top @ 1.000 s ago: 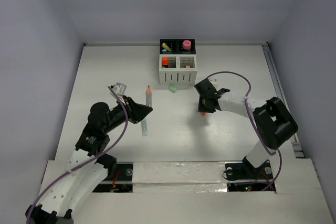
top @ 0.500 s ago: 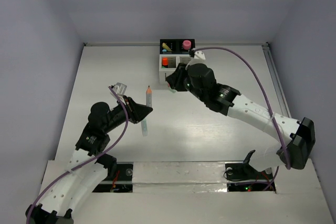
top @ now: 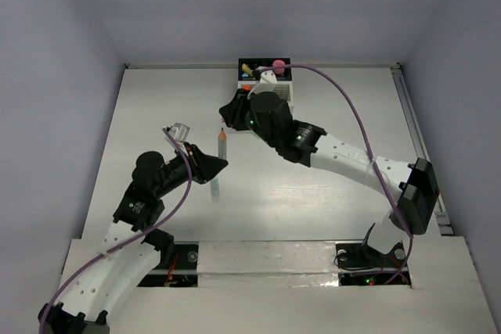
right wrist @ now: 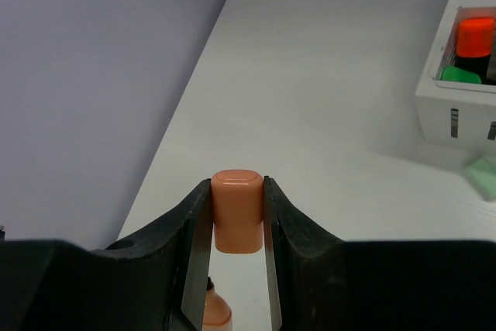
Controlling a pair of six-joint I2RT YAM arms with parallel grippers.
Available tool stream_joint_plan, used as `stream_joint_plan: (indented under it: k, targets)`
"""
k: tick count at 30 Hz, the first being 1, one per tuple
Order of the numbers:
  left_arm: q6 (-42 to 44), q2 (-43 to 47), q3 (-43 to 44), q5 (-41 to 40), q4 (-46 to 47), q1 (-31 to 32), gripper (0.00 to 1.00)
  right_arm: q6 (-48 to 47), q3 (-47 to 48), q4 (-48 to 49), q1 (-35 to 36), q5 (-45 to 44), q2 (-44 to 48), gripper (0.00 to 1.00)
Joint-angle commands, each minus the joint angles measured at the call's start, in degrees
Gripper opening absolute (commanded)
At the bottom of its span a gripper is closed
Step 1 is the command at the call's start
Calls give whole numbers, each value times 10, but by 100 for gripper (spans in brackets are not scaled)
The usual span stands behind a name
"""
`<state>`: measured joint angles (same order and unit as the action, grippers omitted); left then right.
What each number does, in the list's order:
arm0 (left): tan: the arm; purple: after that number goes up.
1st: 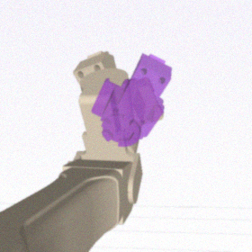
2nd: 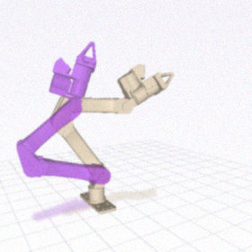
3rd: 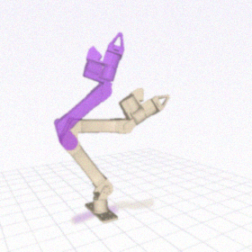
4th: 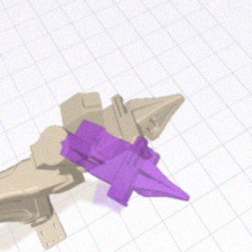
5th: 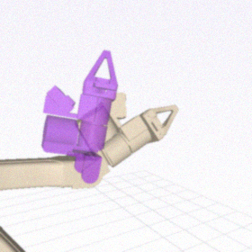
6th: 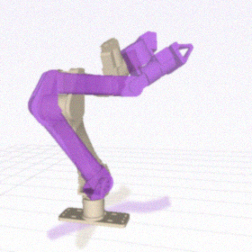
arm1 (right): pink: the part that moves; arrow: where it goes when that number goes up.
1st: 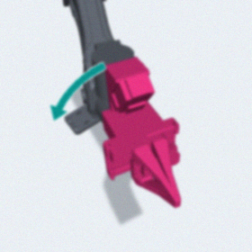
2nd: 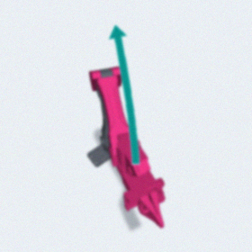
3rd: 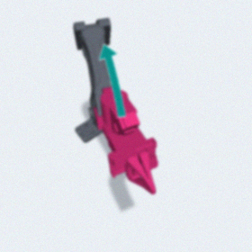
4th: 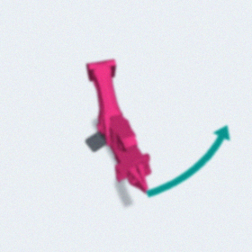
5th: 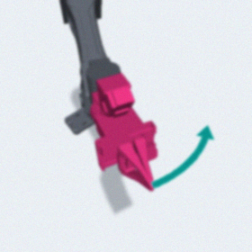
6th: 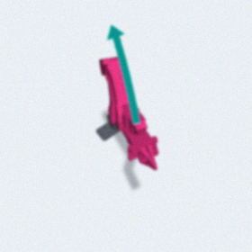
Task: Sort the stationery into containers
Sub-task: Close the pen cap on the pen.
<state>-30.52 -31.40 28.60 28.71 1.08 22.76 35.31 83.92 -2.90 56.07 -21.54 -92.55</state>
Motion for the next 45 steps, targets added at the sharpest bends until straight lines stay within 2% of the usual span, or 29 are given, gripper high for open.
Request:
stream_joint_plan:
  k: [1, 31, 45]
  targets:
    - [4, 2, -1, 7, 33, -1, 0, -10, 24, 42, 16, -14, 6, 4]
    - [5, 4, 1, -8, 24, -1, 0, -23, -7, 10, 60, -87, 23, 3]
    - [6, 7, 2, -15, 22, -1, 0, -8, -26, -13, 87, -79, 35, 2]
